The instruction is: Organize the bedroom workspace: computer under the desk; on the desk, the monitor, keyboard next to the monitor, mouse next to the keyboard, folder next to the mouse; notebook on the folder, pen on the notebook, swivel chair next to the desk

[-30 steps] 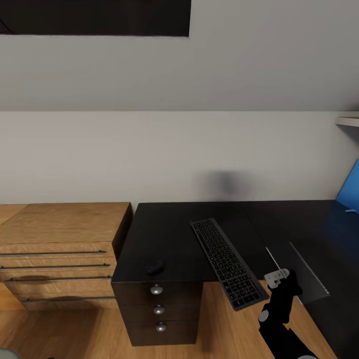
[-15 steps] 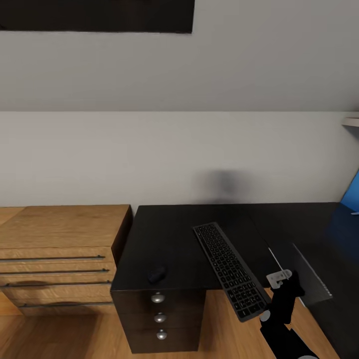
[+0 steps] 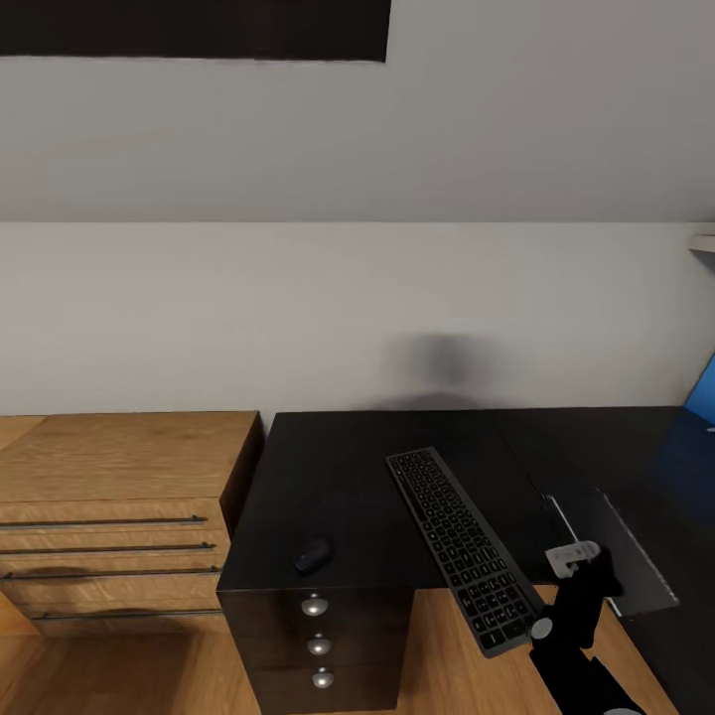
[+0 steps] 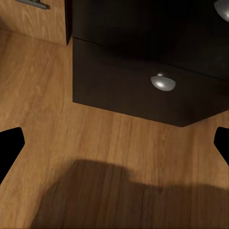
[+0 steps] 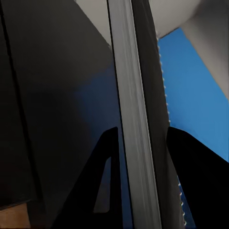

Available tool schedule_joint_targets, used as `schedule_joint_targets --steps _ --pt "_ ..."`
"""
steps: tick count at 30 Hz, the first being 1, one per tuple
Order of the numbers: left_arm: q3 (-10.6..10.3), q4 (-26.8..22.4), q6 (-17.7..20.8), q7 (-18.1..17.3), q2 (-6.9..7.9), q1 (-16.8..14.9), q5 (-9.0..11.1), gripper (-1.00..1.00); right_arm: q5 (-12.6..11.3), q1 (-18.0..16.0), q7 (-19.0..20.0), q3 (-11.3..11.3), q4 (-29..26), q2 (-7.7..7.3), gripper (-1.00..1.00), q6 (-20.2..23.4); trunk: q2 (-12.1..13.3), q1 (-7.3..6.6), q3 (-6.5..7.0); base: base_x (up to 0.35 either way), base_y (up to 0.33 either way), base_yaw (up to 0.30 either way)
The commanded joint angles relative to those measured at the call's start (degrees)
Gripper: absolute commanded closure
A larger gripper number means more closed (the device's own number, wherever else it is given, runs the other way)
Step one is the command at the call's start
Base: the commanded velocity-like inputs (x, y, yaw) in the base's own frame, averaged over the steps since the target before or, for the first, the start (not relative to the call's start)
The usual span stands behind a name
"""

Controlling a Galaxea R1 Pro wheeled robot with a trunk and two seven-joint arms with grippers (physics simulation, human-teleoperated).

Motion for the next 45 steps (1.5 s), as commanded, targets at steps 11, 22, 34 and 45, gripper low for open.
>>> schedule_joint_targets --steps 11,22,34,45 --pt "-0.2 0.1 -0.1 -0.5 -0.06 0.0 0.6 -1.00 0.8 -1.5 10.3 -4.3 -7.5 -2.99 1.00 2.9 0.0 0.00 -0.06 0.000 0.000 0.000" --pt "-0.2 0.1 -0.1 -0.4 -0.09 0.0 0.6 -1.00 0.8 -9.5 19.4 -4.4 -10.0 -3.15 1.00 6.7 0.0 0.00 -0.06 0.000 0.000 0.000" --pt "-0.2 0.1 -0.1 -0.4 -0.09 0.0 0.6 -1.00 0.8 -15.4 24.4 -4.4 1.7 -3.18 1.00 5.4 0.0 0.00 -0.06 0.110 0.080 0.000" --pt "-0.2 0.1 -0.1 -0.4 -0.09 -0.1 0.6 -1.00 0.9 -16.0 24.5 -4.5 5.0 -3.20 1.00 4.1 0.0 0.00 -0.06 0.064 0.035 0.000"
